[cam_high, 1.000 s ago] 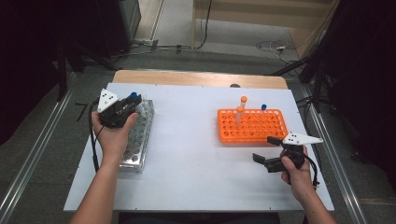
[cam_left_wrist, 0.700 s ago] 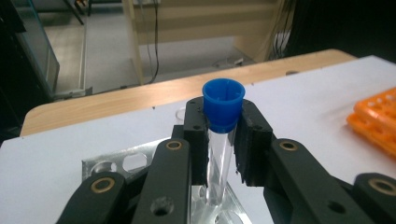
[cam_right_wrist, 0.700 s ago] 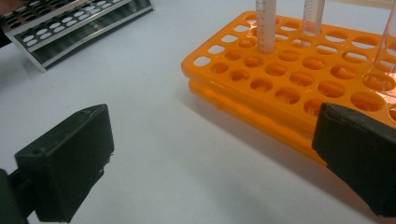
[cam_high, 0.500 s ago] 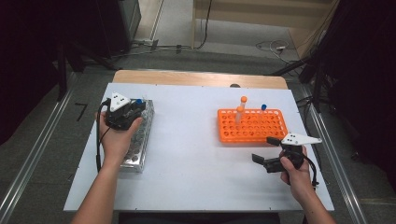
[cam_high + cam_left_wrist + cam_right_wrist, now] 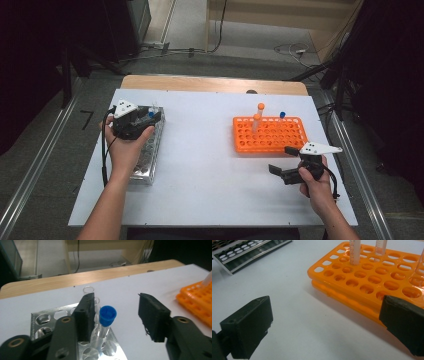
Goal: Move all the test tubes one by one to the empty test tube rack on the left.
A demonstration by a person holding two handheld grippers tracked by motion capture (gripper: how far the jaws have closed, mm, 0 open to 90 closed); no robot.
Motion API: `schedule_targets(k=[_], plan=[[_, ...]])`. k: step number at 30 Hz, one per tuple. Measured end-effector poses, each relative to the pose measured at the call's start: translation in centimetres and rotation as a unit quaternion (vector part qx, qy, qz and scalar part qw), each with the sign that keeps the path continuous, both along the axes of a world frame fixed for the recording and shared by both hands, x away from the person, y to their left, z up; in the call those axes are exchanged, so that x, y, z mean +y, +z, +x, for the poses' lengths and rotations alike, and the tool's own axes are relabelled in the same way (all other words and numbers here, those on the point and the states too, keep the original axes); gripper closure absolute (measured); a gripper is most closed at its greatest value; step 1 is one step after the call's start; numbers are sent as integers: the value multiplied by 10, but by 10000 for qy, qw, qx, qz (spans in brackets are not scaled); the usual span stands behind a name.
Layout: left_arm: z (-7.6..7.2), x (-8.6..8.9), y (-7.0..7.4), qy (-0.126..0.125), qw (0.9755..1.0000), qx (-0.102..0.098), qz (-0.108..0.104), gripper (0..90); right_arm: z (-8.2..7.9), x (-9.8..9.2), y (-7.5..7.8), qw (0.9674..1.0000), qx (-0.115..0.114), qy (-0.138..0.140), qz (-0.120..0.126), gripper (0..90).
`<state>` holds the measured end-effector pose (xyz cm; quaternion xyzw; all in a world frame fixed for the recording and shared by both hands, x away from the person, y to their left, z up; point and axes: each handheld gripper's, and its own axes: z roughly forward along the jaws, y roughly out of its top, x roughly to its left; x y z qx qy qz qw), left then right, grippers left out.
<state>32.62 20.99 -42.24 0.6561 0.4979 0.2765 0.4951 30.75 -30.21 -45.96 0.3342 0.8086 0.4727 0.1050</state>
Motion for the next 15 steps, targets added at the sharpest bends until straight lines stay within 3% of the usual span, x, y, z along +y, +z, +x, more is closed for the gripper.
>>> schedule_targets(k=[3,6,8,13,15], plan=[[-4,-1,3,-47,9998,2,-175,267,1,0,1,10000,-38,6,-8,0],[-8,-4,5,-205,9991,9,-377,174,1,1,2,10000,-30,-10,23,0],[-12,-6,5,-325,9982,35,-498,138,1,1,3,10000,-44,-26,36,0],[-20,-19,3,-631,9968,58,-488,35,4,-1,6,9999,-54,-56,132,0],[-23,-22,4,-812,9950,93,-577,17,5,-1,7,9998,-55,-84,170,0]])
